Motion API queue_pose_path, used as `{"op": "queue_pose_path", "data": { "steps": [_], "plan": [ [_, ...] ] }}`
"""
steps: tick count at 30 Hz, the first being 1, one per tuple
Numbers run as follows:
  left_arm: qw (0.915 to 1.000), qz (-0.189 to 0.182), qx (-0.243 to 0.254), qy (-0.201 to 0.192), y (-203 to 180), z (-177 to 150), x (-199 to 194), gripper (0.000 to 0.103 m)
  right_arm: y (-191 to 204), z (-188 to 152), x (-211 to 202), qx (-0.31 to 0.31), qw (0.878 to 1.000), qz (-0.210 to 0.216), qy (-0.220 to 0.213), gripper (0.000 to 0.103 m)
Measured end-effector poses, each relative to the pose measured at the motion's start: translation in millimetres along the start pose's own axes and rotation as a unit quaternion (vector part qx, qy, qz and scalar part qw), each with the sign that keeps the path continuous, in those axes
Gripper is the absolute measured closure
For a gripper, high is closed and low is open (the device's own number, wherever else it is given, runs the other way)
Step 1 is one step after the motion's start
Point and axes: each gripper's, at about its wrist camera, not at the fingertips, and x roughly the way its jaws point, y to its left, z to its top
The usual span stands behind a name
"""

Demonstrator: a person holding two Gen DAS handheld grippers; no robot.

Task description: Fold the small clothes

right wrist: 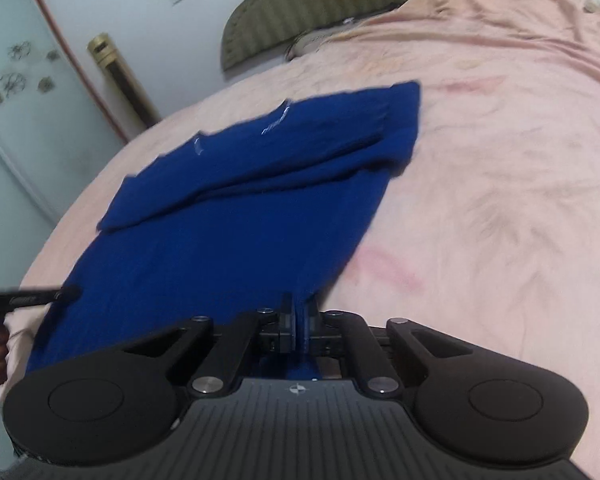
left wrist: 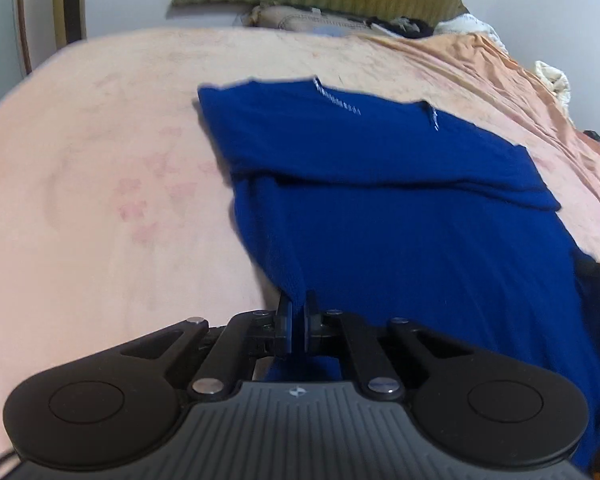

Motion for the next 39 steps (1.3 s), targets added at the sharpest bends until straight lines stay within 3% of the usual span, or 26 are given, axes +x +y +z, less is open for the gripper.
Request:
{"op": "queue_pose_path", "data": {
  "steps": [5,8,11,13,14,15,16,17,18,19,23,28,34,39],
  "plan": [
    [0.9983,0.029,-0.001,-0.050,-3,24,4,0.098,6,27,3,-0.028,0.998,-0.039,-0.050,0.096],
    [0.9939,0.083,-0.003,-0.072,-2,41,20,0.098,13,48,16,-0.063,0.993,-0.070,-0.070,0.097],
    [0.9928,0.104,-0.016,-0.056,0,49,35,0.095,14,62,35,-0.094,0.985,-0.118,-0.089,0.097],
    [0.9935,0.097,-0.027,-0.052,2,44,30,0.090,4,67,45,-0.075,0.984,-0.142,-0.082,0.087],
    [0.9934,0.097,-0.031,-0.052,3,40,25,0.082,-1,68,46,-0.056,0.986,-0.140,-0.074,0.085],
    [0.9932,0.101,-0.032,-0.050,4,36,20,0.067,-5,65,42,-0.041,0.987,-0.134,-0.077,0.078],
    [0.9930,0.103,-0.033,-0.047,6,31,14,0.058,-7,60,35,-0.035,0.987,-0.132,-0.083,0.066],
    [0.9926,0.106,-0.037,-0.047,8,26,7,0.038,-9,55,28,-0.035,0.986,-0.135,-0.088,0.059],
    [0.9917,0.109,-0.046,-0.049,11,19,-1,0.029,-11,50,22,-0.037,0.986,-0.138,-0.089,0.050],
    [0.9915,0.110,-0.050,-0.048,13,12,-7,0.029,-13,43,14,-0.038,0.985,-0.141,-0.089,0.048],
    [0.9942,0.079,-0.071,-0.014,20,-13,-25,0.029,-27,21,-7,-0.010,0.990,-0.128,-0.063,0.043],
    [0.9949,0.000,-0.099,0.021,21,-43,-37,0.029,-39,-10,-29,0.056,0.994,-0.082,-0.048,0.033],
    [0.9963,-0.037,-0.077,0.012,6,-66,-47,0.029,-28,-36,-53,0.060,0.998,-0.001,-0.026,0.032],
    [0.9928,-0.088,-0.080,-0.017,3,-82,-53,0.029,-21,-59,-70,0.061,0.998,0.032,-0.004,0.040]
  ]
}}
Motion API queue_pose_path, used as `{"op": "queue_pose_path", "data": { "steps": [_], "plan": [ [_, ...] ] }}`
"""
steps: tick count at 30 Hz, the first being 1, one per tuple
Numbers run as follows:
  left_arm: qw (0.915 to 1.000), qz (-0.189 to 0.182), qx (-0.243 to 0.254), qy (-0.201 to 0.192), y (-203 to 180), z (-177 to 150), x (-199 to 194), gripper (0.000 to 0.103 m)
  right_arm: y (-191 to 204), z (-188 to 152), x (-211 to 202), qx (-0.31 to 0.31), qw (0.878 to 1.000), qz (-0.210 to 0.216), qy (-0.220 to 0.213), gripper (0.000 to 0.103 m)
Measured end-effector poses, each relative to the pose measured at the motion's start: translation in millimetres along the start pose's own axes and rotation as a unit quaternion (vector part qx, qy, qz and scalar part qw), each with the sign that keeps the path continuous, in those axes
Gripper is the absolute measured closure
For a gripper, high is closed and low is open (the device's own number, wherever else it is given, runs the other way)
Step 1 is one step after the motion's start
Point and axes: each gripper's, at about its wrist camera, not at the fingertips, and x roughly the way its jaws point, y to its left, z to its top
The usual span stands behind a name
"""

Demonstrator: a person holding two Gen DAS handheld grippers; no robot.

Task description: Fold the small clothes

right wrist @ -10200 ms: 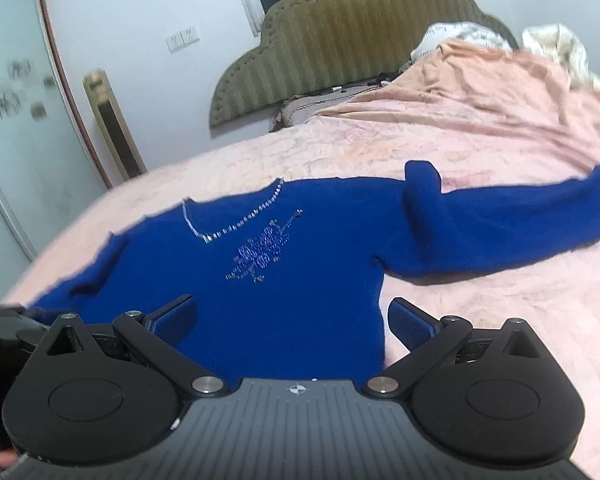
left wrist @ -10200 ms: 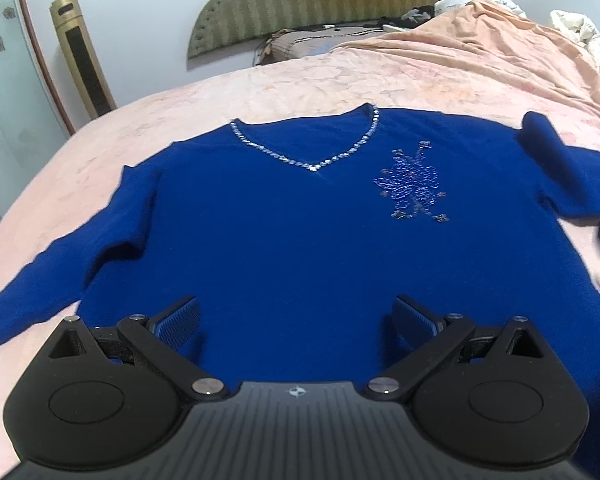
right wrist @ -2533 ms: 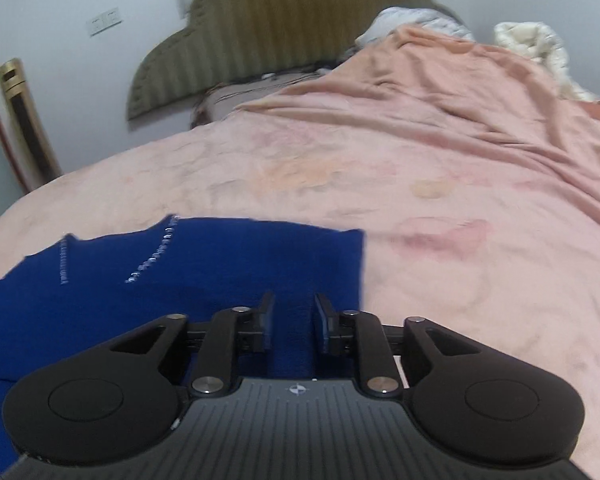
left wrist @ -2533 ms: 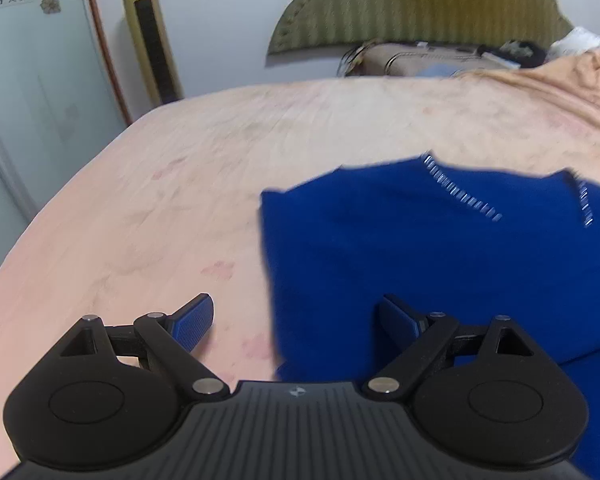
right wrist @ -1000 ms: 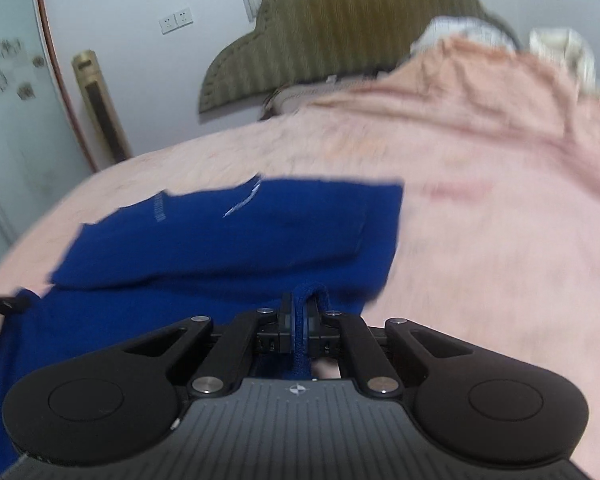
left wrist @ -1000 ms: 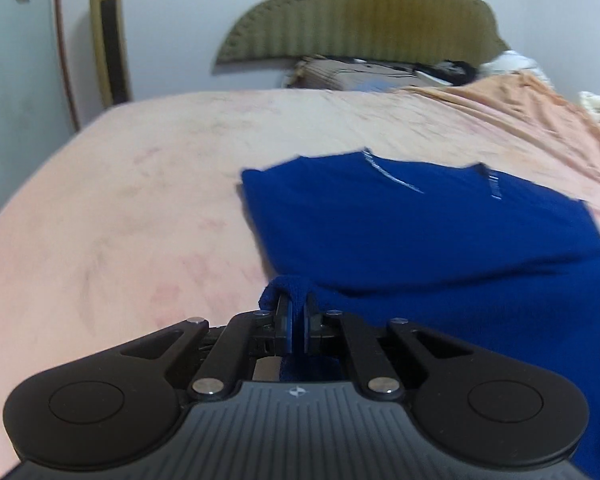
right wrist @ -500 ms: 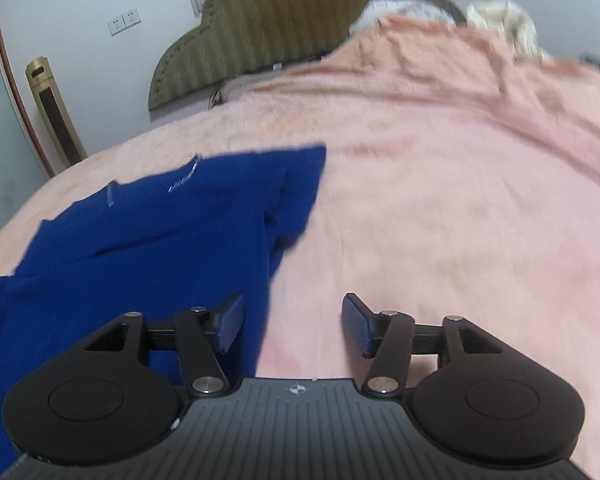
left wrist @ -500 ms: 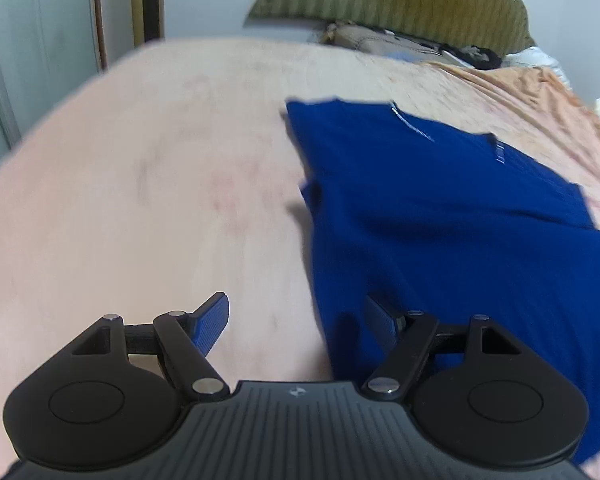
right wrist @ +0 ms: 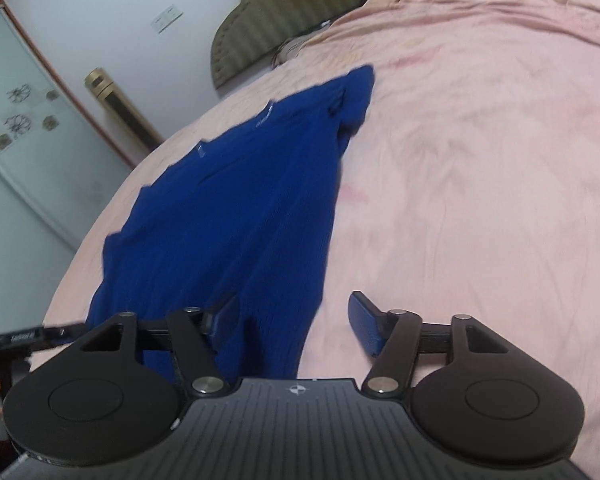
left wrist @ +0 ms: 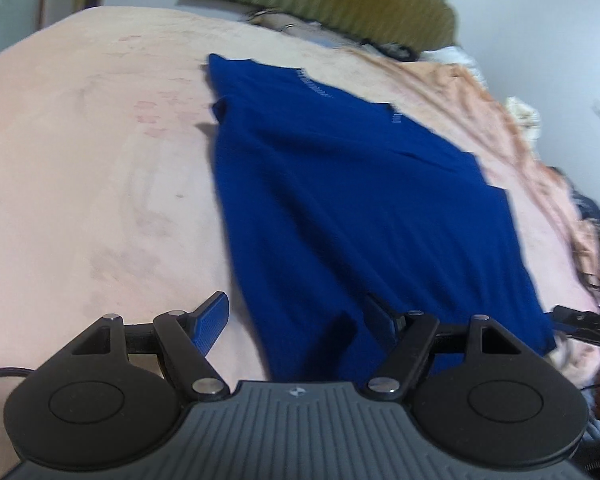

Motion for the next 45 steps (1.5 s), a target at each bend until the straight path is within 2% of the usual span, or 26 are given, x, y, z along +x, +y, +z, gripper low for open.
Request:
{"op": "queue_pose_path", "data": {
  "steps": [5,6,11,14,16,17,18,19,20,22,24,30,37,42,45],
  "plan": [
    [0.9995,-0.015,0.028,0.005,-7,-13,-7,0.026,-1,-21,-18,0.019,0.999,0.031,0.002,0.042],
    [0.9994,-0.019,0.026,0.008,-8,-13,-7,0.023,-2,-23,-18,0.022,0.999,0.036,0.003,0.043],
    [0.9994,-0.030,0.000,0.018,-12,-10,-2,0.023,3,-26,-10,0.027,0.998,0.060,0.003,0.048],
    [0.9993,-0.031,-0.011,0.017,-14,-9,2,0.023,14,-27,-2,0.014,0.998,0.059,0.004,0.057],
    [0.9989,-0.039,-0.020,0.018,-15,-8,5,0.040,18,-27,2,0.004,0.999,0.046,0.002,0.070],
    [0.9988,-0.037,-0.023,0.022,-16,-7,7,0.062,20,-27,3,0.000,0.999,0.037,0.002,0.075],
    [0.9985,-0.037,-0.028,0.031,-15,-7,10,0.080,20,-27,4,-0.003,1.000,0.028,0.001,0.083],
    [0.9980,-0.038,-0.038,0.034,-13,-7,12,0.085,19,-27,4,-0.001,1.000,0.019,0.001,0.090],
    [0.9971,-0.044,-0.050,0.038,-10,-7,12,0.089,16,-27,4,0.005,1.000,0.019,0.000,0.090],
    [0.9963,-0.048,-0.064,0.031,-7,-8,9,0.090,16,-28,1,0.008,1.000,0.017,-0.001,0.094],
    [0.9973,-0.046,-0.055,0.016,-11,-8,-1,0.090,21,-28,-2,0.000,1.000,0.015,-0.006,0.094],
    [0.9973,-0.064,-0.020,-0.030,-25,-1,-44,0.090,33,-17,-31,-0.012,0.998,0.059,-0.035,0.094],
    [0.9946,-0.065,0.016,-0.080,-42,2,-101,0.091,52,-7,-78,-0.033,0.992,0.106,-0.066,0.095],
    [0.9929,-0.072,0.036,-0.088,-45,-2,-115,0.091,72,-6,-112,-0.069,0.988,0.123,-0.069,0.095],
    [0.9960,-0.068,0.005,-0.058,-35,-3,-95,0.091,76,-7,-116,-0.077,0.988,0.120,-0.065,0.095]
  ]
}}
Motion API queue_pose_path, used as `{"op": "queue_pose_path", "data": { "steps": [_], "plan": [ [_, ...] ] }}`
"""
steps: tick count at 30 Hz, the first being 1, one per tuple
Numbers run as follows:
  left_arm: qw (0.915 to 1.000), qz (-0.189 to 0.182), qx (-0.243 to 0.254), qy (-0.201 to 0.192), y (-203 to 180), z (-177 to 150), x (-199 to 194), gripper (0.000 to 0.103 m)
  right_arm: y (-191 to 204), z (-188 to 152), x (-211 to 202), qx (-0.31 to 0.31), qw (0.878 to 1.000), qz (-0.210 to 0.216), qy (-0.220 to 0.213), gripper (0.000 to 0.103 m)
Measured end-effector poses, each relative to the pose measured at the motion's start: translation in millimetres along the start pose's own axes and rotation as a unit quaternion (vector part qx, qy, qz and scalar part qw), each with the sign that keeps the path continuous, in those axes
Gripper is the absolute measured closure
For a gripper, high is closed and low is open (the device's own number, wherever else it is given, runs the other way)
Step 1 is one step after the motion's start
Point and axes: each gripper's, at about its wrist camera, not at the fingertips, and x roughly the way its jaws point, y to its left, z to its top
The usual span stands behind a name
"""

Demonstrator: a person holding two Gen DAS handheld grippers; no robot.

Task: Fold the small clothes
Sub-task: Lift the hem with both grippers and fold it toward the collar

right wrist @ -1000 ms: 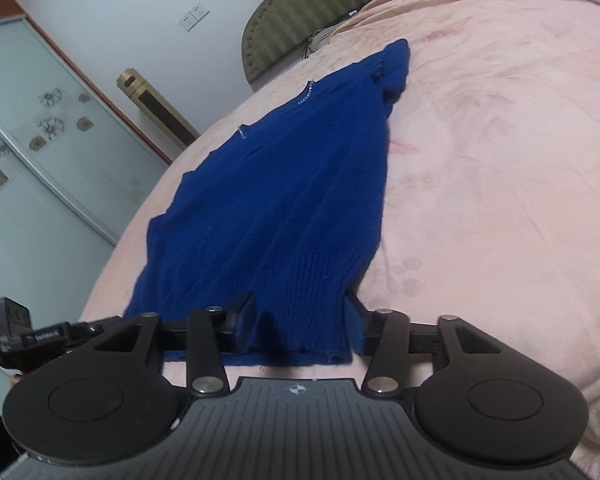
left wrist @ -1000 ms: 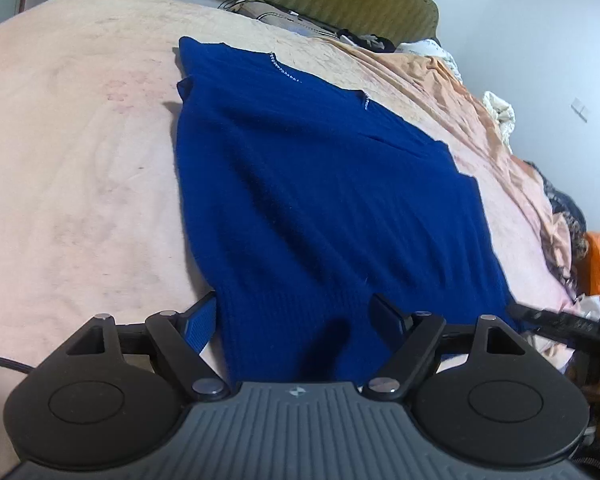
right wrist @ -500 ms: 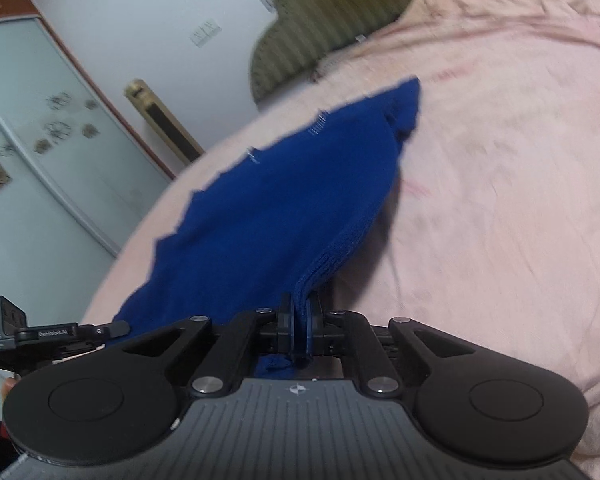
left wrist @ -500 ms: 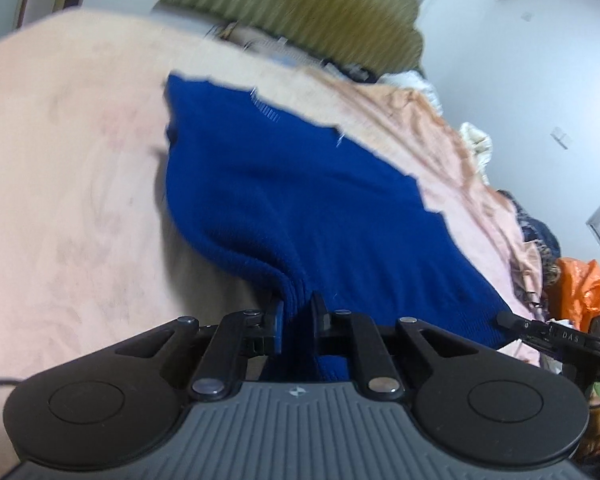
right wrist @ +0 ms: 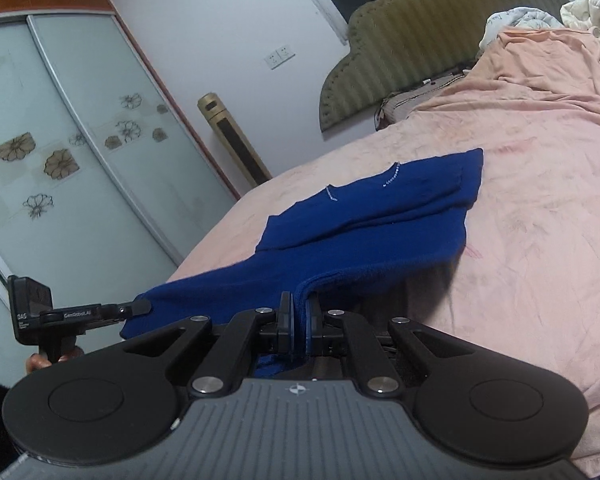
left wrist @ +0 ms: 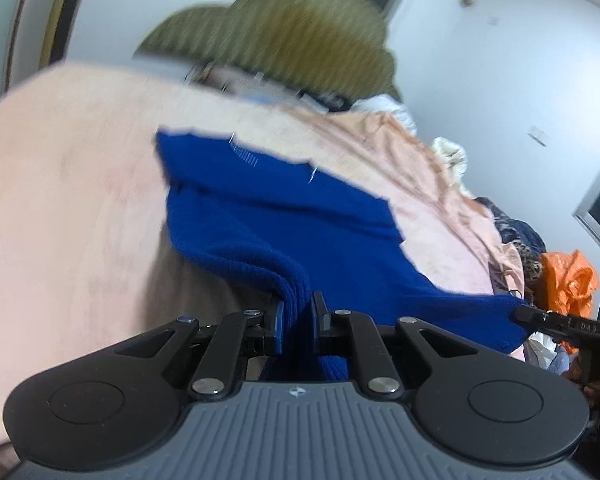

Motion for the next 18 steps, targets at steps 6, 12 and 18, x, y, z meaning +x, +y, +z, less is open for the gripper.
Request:
{"op": "queue_pose_path", "data": {
  "steps": [6,12,18],
  "plan": [
    [0.9996,0.019,0.012,0.015,0,-5,13,0.091,-21,-12,18,0.046,0.999,-0.015,0.008,0.095],
    [0.9985,0.038,0.031,-0.024,-6,5,11,0.090,-31,-10,28,0.061,0.998,-0.017,-0.007,0.095],
    [0.9947,0.060,0.063,-0.055,-19,20,27,0.090,-45,2,44,0.084,0.996,-0.018,-0.035,0.095]
  ]
}}
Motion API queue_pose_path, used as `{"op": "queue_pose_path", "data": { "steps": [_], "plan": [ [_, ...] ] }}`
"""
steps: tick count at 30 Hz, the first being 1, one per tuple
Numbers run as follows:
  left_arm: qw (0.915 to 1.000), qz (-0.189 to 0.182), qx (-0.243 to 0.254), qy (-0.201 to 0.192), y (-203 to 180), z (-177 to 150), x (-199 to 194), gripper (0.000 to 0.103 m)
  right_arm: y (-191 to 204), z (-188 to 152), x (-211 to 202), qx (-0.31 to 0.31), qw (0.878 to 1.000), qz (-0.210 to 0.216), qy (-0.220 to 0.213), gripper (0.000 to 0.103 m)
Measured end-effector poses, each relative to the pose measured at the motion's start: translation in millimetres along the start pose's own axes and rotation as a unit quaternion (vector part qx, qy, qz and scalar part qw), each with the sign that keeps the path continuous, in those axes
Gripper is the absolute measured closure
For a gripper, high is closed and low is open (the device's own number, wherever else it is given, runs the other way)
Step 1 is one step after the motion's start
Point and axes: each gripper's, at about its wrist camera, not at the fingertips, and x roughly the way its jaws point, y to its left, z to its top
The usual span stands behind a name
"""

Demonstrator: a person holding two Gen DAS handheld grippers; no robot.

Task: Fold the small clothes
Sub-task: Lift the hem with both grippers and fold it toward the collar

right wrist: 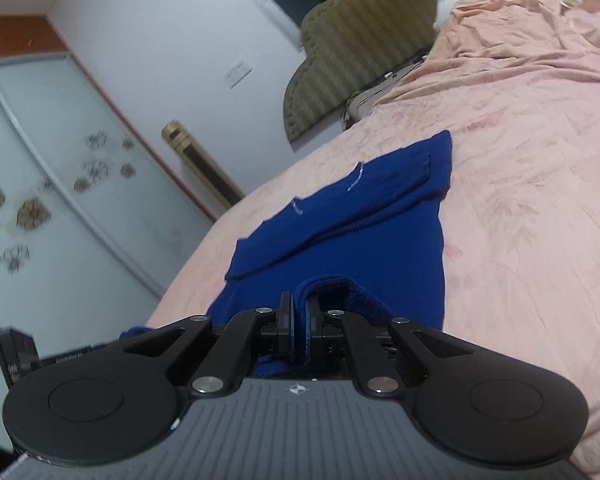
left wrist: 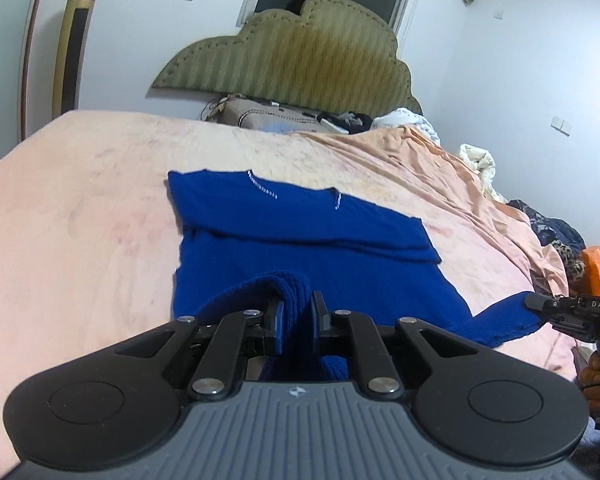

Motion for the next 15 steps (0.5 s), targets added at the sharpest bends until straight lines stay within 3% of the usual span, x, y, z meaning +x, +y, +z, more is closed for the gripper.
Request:
{"op": "queue_pose_path", "data": {
  "steps": [6,15],
  "plan": [
    [0.9999,0.008,0.008,-0.008,-1,27,28,0.090,-18,14,20,0.049,0.999,0.000,-0.021,0.095],
    [0.9990,0.029,0.022,-0.028,1,63,69,0.090,-22,54,57,0.050,0.998,-0.011,-0.043,0.095]
  ]
}}
